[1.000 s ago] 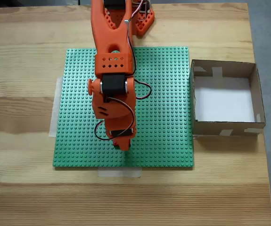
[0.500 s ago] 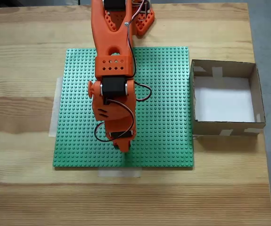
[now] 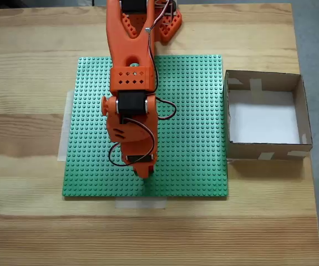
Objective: Pick the red lego block and put it in the box.
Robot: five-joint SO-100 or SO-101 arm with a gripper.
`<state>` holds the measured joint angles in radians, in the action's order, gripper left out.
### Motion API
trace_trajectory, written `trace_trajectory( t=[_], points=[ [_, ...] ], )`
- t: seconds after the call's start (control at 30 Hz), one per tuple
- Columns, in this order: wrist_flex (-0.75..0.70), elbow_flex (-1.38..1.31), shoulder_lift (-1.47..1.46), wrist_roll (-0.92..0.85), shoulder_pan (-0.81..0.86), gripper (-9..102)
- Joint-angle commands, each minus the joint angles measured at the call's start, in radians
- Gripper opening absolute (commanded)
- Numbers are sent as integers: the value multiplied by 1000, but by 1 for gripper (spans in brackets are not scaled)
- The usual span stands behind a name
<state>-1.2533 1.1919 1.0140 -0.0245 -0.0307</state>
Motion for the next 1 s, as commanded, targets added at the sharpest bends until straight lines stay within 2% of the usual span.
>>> trace_trajectory(
  t=[0.0,0.5,0.6,0.97],
  points=[
    [2,-37,5,-6,3,14],
    [-14,-46,8,-21,11,5],
    [-28,-48,17,-23,14,-1],
    [-40,-25,172,-2,46,-1]
  ],
)
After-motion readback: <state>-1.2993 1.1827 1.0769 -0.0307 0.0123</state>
